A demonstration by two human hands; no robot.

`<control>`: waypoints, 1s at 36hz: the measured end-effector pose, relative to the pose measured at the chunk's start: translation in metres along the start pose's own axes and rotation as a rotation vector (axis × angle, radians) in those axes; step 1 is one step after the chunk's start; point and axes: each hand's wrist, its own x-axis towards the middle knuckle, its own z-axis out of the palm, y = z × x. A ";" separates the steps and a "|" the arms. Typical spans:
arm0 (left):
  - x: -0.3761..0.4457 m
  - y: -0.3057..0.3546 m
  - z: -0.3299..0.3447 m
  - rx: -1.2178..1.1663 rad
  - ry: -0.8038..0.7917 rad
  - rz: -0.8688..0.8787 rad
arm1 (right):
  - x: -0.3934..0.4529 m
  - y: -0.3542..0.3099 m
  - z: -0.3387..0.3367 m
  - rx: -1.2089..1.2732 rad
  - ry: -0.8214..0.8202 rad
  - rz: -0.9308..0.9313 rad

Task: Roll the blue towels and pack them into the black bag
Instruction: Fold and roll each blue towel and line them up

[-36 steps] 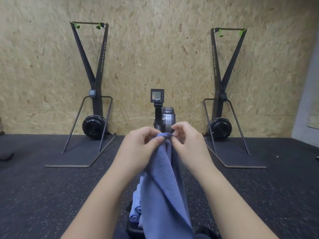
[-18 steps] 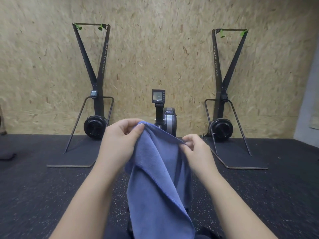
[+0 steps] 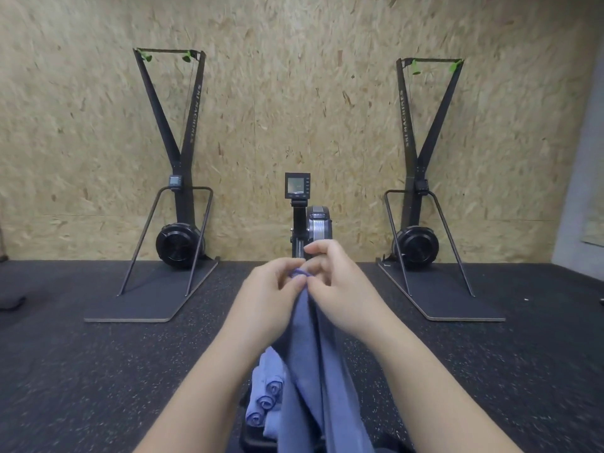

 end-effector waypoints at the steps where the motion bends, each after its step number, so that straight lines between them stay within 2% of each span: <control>1: 0.000 -0.001 -0.001 -0.006 0.024 -0.011 | -0.001 -0.002 -0.001 0.008 -0.010 -0.008; 6: 0.000 0.004 -0.005 -0.065 0.106 -0.039 | -0.004 -0.004 -0.006 -0.050 0.013 -0.061; 15: -0.003 0.010 -0.011 -0.196 0.135 -0.011 | -0.007 0.009 -0.020 -0.199 0.152 -0.048; 23: 0.000 0.005 -0.029 -0.349 0.317 0.005 | -0.013 0.022 -0.043 -0.237 0.291 0.056; 28: 0.001 0.000 -0.037 -0.373 0.410 -0.050 | -0.021 0.021 -0.051 -0.157 0.405 0.053; 32: 0.004 -0.008 -0.032 -0.341 0.390 -0.092 | -0.023 0.010 -0.048 -0.060 0.406 0.046; 36: 0.002 -0.010 -0.020 -0.245 0.246 -0.124 | -0.021 0.002 -0.034 0.042 0.354 0.082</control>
